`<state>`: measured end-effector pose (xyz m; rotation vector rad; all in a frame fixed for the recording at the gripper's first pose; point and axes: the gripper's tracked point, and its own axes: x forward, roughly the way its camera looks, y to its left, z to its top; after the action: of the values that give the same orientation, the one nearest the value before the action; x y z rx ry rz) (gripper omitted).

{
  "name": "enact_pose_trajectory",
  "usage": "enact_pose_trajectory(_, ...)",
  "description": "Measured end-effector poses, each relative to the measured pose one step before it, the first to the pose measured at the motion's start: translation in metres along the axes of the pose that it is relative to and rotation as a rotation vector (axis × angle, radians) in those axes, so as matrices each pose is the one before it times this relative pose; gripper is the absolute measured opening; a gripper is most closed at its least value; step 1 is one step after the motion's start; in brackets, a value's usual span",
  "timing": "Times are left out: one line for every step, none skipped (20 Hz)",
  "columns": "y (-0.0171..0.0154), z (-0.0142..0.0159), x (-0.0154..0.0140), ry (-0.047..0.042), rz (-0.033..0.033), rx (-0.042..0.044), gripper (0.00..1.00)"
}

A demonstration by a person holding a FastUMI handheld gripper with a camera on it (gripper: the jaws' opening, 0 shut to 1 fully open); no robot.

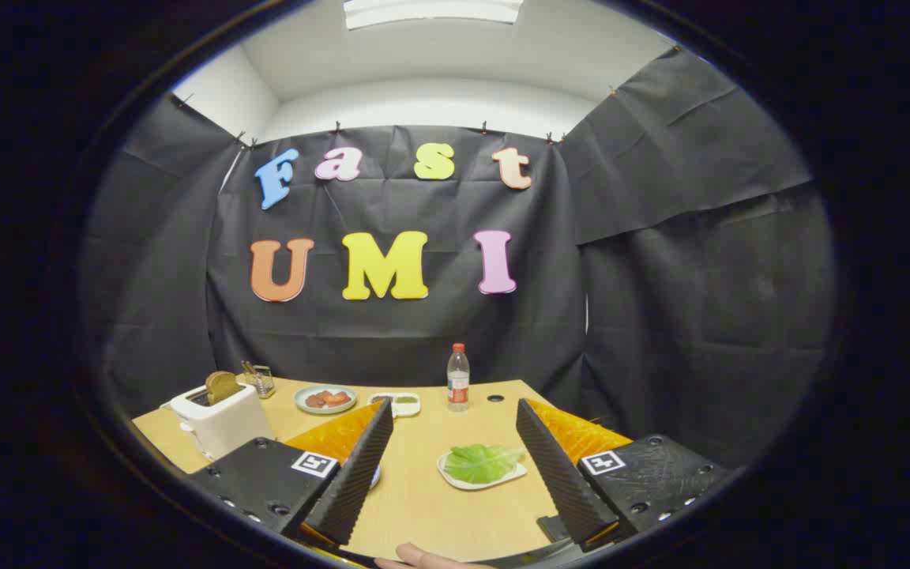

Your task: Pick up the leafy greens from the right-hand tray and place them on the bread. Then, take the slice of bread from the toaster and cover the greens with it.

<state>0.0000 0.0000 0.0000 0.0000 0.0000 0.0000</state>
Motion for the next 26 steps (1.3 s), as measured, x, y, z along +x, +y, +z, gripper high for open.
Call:
enact_pose_trajectory(-0.00013, -0.00293, 0.00203, 0.00992, 0.00395, 0.00863, 0.96)
enact_pose_trajectory(-0.00151, -0.00096, 0.00202, 0.00613, 0.00138, 0.00392, 0.96)
enact_pose_trajectory(-0.00359, 0.0, 0.00208, 0.00222, -0.00289, -0.00052, 0.96)
enact_pose_trajectory(-0.00336, 0.00103, 0.00199, -0.0013, -0.0041, -0.00233, 0.96)
enact_pose_trajectory(-0.0022, 0.0011, 0.0014, -0.00379, -0.0022, -0.00354, 0.96)
enact_pose_trajectory(-0.00207, 0.00143, 0.00059, -0.00431, -0.00036, -0.00182, 0.96)
enact_pose_trajectory(-0.0021, -0.00032, 0.00085, -0.00267, -0.00089, -0.00089, 0.96)
enact_pose_trajectory(-0.00241, -0.00046, 0.00192, -0.00011, -0.00122, 0.00093, 0.96)
enact_pose_trajectory(-0.00197, -0.00243, 0.00134, 0.00424, -0.00179, 0.00188, 0.96)
enact_pose_trajectory(-0.00135, -0.00223, 0.00215, 0.00778, -0.00198, 0.00216, 0.96)
enact_pose_trajectory(-0.00075, -0.00327, 0.0021, 0.01013, 0.00353, 0.00403, 0.96)
enact_pose_trajectory(0.00107, -0.00261, 0.00121, 0.01052, 0.00626, 0.00491, 0.96)
enact_pose_trajectory(-0.00018, -0.00213, 0.00181, 0.00686, 0.00444, 0.00329, 0.96)
enact_pose_trajectory(0.00037, 0.0002, 0.00039, 0.00487, 0.004, 0.00443, 0.96)
enact_pose_trajectory(0.00219, -0.00037, 0.00001, 0.00103, 0.00796, 0.0058, 0.96)
enact_pose_trajectory(0.00281, 0.0025, -0.00085, -0.00529, 0.01003, 0.002, 0.96)
enact_pose_trajectory(0.00208, 0.00287, -0.00133, -0.00745, 0.0058, -0.00447, 0.96)
enact_pose_trajectory(0.00138, 0.0036, -0.0009, -0.00867, 0.00276, -0.00738, 0.96)
enact_pose_trajectory(0.00094, 0.00288, -0.00071, -0.01002, 0.00082, -0.00701, 0.96)
enact_pose_trajectory(-0.00022, 0.00359, 0.00066, -0.0087, -0.00215, -0.00506, 0.96)
enact_pose_trajectory(-0.00159, 0.00121, 0.00293, -0.00303, -0.00652, -0.00081, 0.96)
enact_pose_trajectory(-0.00225, 0.00035, 0.00364, 0.00264, -0.00633, 0.00331, 0.96)
enact_pose_trajectory(-0.00079, 0.00016, 0.00548, -0.00014, -0.00152, 0.00537, 0.96)
enact_pose_trajectory(-0.00287, -0.0008, 0.00713, 0.0106, -0.00677, 0.00035, 0.96)
enact_pose_trajectory(-0.00385, -0.00313, 0.00853, 0.00868, -0.0005, -0.00759, 0.96)
enact_pose_trajectory(-0.0028, -0.00218, 0.01053, 0.0102, 0.00354, -0.00982, 0.96)
